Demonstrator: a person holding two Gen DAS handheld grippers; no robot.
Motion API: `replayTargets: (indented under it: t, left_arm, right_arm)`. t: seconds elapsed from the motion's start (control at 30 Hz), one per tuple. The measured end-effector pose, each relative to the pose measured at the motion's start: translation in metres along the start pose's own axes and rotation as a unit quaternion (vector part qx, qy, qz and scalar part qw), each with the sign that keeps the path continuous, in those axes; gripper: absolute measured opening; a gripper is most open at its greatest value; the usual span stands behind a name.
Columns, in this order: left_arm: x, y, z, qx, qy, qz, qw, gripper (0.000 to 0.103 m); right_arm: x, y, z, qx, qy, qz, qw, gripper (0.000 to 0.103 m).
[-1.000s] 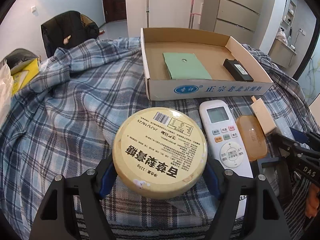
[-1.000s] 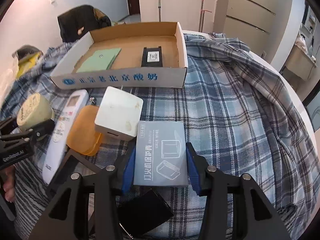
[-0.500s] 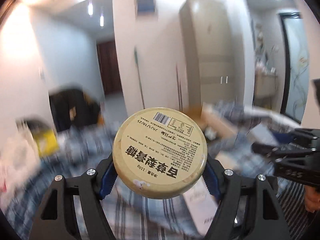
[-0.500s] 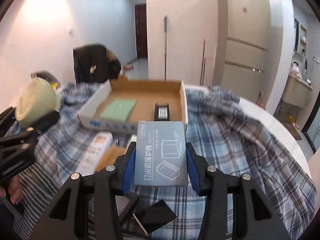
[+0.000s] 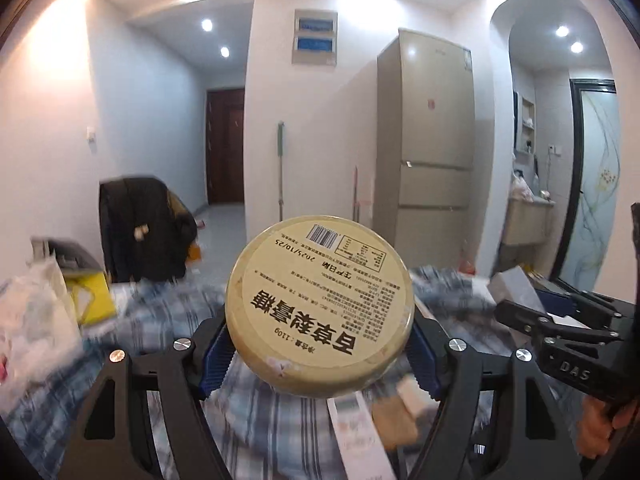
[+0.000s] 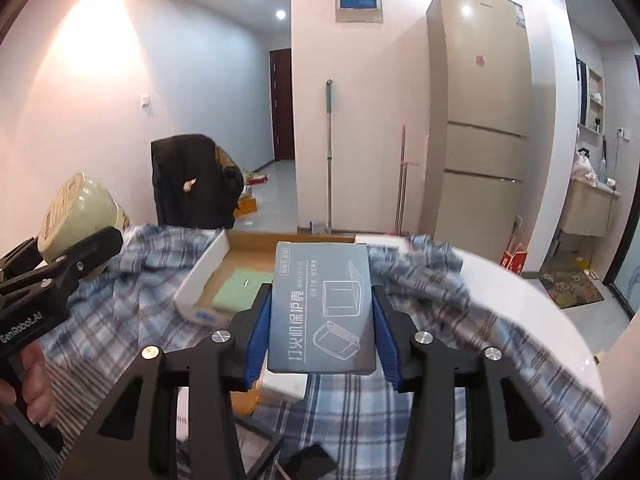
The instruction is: Organize rigid objects
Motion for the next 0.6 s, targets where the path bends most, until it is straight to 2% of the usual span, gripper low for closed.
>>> replayTargets:
  t: [0.1,0.23,0.33,0.5,0.57,0.6]
  left_arm:
    - [0.007,-0.006,-0.024,0.017,-0.007,0.006,0.9998,0.076]
    - [0.012,-0.016,-0.048,0.017,0.013,0.001,0.9998,0.076]
    - [0.021,-0.033,-0.062,0.008,-0.001,0.010,0.9999,0.076]
    - [0.009,-0.073,-0.080,-0.034,0.047,-0.003,0.9983,0.076]
    - [0.001,-0.087,-0.079,-0.028,0.061,-0.035,0.9971,0.076]
    - [-0.001,-0.096,-0.077,-0.034,0.062,-0.037,0.9968,0.076]
  right_arm:
    - [0.006,0.003,-0.028,0.018,-0.012,0.006,1.000,0.045]
    - [0.011,0.004,-0.064,0.055,-0.028,0.012,0.998,0.045]
    - [0.006,-0.009,-0.088,0.066,-0.029,0.006,0.997,0.046]
    - [-0.003,-0.046,-0.120,0.064,-0.046,-0.001,0.997,0.045]
    - [0.000,-0.057,-0.124,0.065,-0.069,-0.010,0.995,0.045]
    - [0.002,-0.062,-0.124,0.062,-0.078,-0.016,0.995,0.045]
Point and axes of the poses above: each gripper's, at about its wrist camera, not at the fingertips, and y roughly against the way its jaws point, x to its right, z to its underside, the point moved 1 cm from there along -y, roughly the way its jaws point, and after that the axes turned 3 degrees about -z, right-handed, at the moved point
